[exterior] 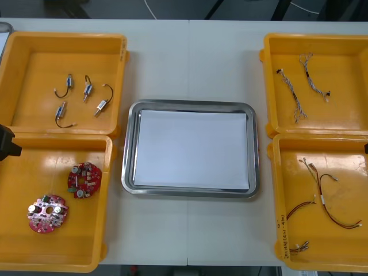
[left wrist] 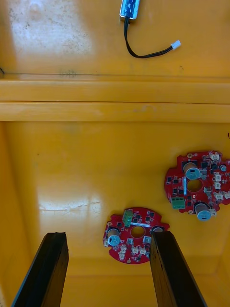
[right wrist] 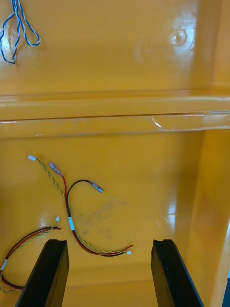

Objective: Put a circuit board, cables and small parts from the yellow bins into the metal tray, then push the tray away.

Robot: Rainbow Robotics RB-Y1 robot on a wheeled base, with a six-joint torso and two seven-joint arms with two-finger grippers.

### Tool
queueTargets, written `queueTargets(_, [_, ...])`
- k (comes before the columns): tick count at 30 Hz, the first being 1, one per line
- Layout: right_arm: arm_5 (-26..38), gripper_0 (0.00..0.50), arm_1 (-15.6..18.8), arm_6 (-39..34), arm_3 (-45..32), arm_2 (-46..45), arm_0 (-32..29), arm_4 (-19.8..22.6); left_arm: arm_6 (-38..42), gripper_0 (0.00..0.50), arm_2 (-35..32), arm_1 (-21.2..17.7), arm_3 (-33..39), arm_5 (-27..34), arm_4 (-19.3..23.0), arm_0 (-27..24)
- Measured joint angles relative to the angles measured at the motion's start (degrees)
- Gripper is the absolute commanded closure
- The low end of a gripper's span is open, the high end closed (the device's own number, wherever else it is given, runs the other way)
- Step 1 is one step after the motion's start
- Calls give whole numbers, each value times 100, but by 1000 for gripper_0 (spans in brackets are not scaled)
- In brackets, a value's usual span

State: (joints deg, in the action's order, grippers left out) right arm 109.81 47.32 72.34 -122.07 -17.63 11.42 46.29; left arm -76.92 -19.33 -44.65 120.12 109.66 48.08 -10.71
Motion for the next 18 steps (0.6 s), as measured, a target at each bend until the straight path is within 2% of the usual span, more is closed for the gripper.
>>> queueTargets(10, [-67, 0, -6, 1, 0, 0, -82, 24, 0, 0, 0, -7, -2, 0, 245, 132])
queueTargets(18, [-860, 0, -73, 136, -7, 0, -555, 115, -7, 0, 3, -53, -3, -161, 410, 517])
